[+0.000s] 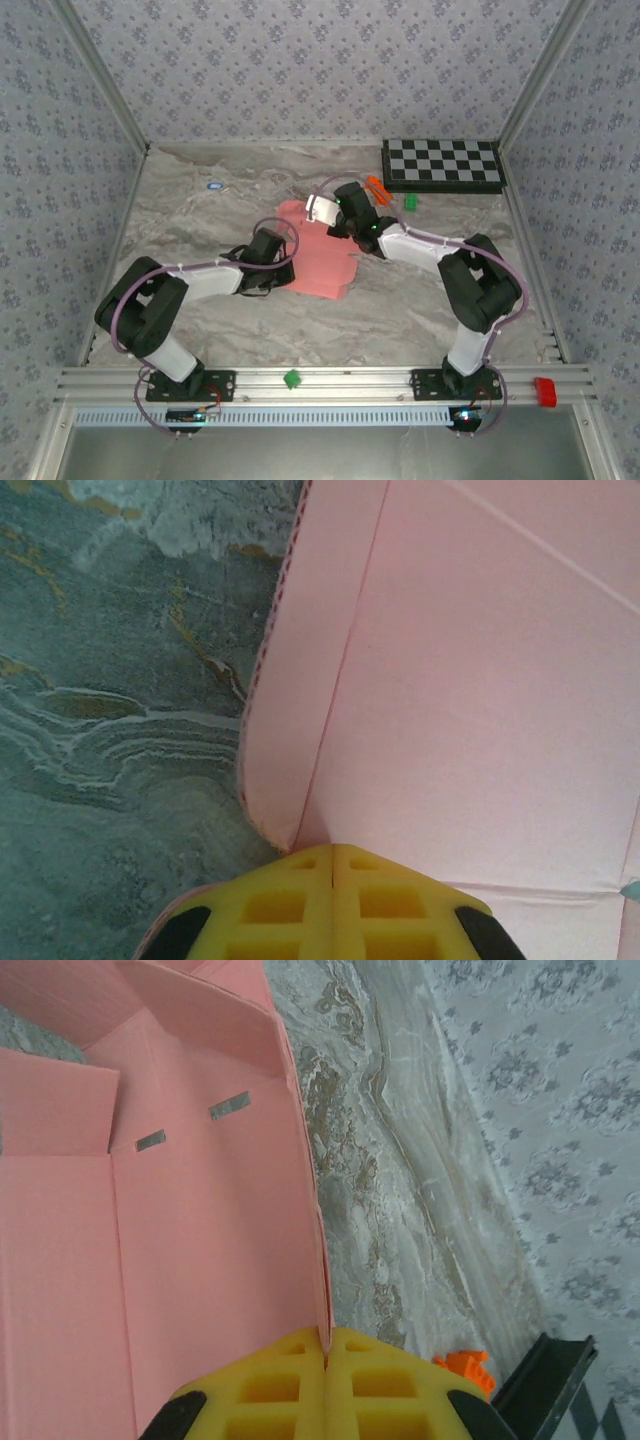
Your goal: Fold the paper box
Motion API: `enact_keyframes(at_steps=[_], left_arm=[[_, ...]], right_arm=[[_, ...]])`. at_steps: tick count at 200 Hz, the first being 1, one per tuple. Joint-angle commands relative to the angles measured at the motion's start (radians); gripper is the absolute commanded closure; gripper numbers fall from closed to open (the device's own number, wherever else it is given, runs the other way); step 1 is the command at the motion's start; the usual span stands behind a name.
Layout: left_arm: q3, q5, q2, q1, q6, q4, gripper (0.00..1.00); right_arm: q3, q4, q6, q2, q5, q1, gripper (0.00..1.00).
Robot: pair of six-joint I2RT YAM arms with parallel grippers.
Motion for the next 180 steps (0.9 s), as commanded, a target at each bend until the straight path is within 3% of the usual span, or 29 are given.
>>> enact_keyframes(at_steps=[1, 100, 180], left_arm=[[0.004, 0.007, 0.041, 0.001, -0.04, 0.003, 1.0], [0.019, 0.028, 0.079, -0.008, -0.061, 0.031, 1.0], [0.023, 0.029, 0.077, -0.011, -0.061, 0.035, 1.0]], right_arm=[[-0.039, 0.132, -0.083, -0.028, 0.036, 0.018, 1.0], [-0.18, 0.478, -0.299, 0.023, 0.162, 0.091, 1.0], [-0.228, 0.496, -0.285, 0.04, 0.16, 0.111, 1.0]])
